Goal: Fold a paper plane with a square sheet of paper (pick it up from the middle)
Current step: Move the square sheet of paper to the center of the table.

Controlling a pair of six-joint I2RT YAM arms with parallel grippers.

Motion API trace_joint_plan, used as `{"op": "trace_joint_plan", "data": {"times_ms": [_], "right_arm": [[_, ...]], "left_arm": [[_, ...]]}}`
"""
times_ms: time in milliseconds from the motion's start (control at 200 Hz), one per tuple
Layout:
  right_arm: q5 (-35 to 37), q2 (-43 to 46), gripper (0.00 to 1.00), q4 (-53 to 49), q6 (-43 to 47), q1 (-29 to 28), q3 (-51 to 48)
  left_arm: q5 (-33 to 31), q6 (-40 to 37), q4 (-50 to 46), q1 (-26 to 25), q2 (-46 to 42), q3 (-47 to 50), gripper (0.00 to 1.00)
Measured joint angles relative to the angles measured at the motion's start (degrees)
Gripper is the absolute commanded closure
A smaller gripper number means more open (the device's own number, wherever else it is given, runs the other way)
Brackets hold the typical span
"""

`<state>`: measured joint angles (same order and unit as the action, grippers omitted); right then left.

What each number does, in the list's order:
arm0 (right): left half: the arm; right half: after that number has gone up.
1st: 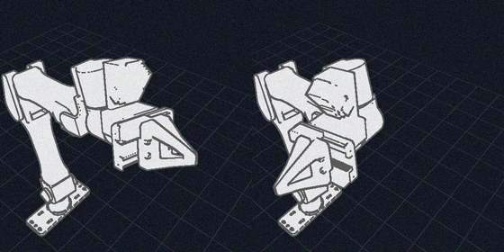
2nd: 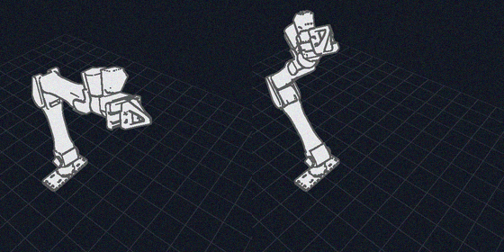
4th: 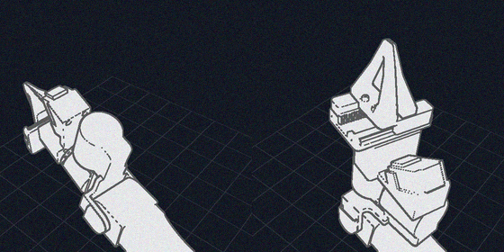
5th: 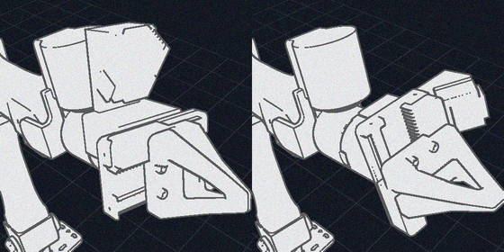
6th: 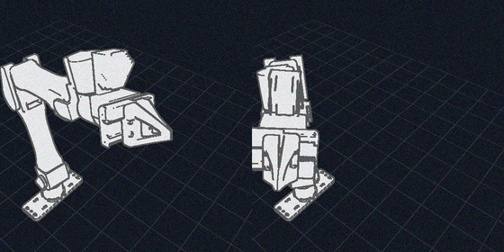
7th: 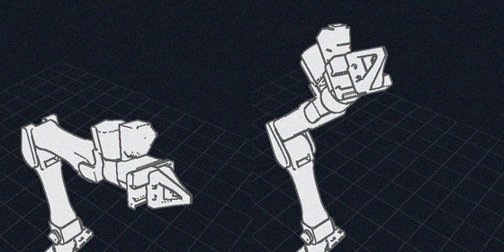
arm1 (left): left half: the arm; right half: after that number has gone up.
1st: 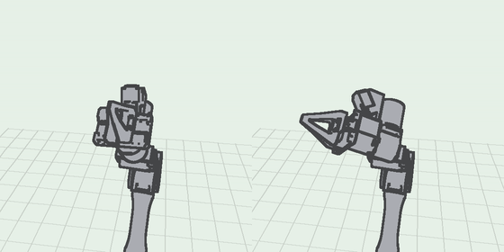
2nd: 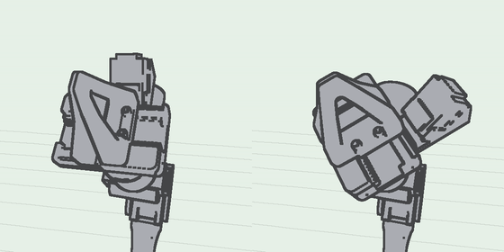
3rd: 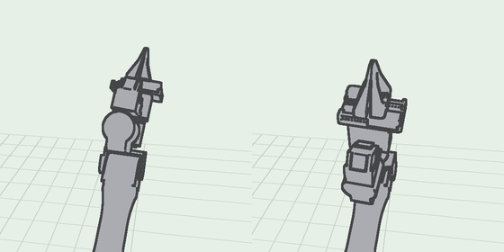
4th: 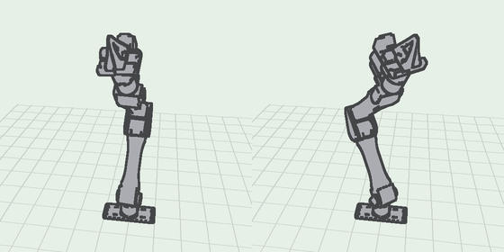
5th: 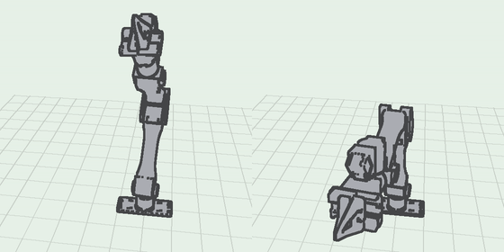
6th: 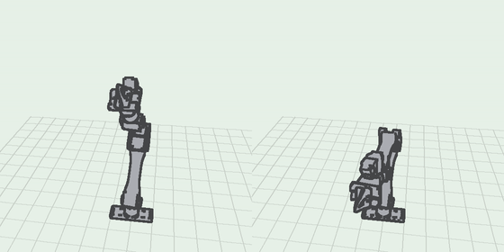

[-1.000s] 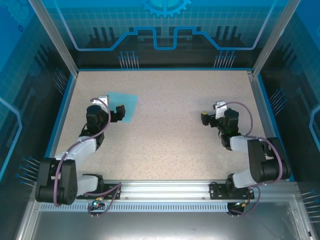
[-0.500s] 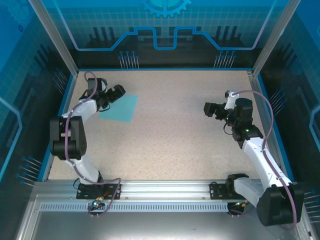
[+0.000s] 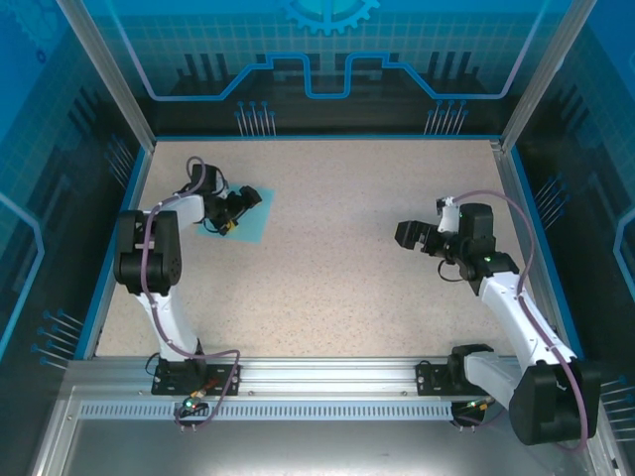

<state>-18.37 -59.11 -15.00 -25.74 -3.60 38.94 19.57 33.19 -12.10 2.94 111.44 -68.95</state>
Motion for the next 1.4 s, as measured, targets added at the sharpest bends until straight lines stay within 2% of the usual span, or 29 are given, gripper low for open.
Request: {"op": "trace_joint_plan", "data": {"times_ms": [225,605,750,845,895,1060,1210,1395], "right_arm": [[-1.7,0.0,0.01,-2.62,-0.15,0.0,-2.43],[-7.04,-0.17,0.01,-3.61,-1.99,-0.39,-5.27],[-7.63,-2.89,0.07,-1.2,-5.14,-4.66,-5.35],[-7.08,-6.99,0.15,0.63,-7.54,-9.64,-5.09],[-6.45,-9.75,0.24,1.7,-9.05,-12.41,-4.79],[-4.0,-17.94,0.37,6.01,-14.47,-18.86,-1.9],[-2.25,-27.34,0.46,7.32,-17.09,-22.8,6.36],[-0.28,-40.76,0.47,5.95,-18.23,-27.23,21.4]], "left_arm": [[0.46,4.24,4.87,-5.53,-0.26,2.08,0.01],[1.16,19.74,12.85,-27.61,0.07,3.72,0.02],[0.81,23.26,13.07,-32.85,-0.31,3.98,0.02],[-2.21,23.47,10.56,-33.09,-2.67,4.85,0.02],[-4.39,23.47,9.14,-32.52,-4.9,5.86,0.02],[-10.82,23.08,6.29,-27.74,-16.65,11.61,0.01],[-16.04,20.41,4.44,-22.71,-25.97,16.96,0.02],[-20.33,16.72,2.64,-22.16,-35.56,22.82,0.01]]}}
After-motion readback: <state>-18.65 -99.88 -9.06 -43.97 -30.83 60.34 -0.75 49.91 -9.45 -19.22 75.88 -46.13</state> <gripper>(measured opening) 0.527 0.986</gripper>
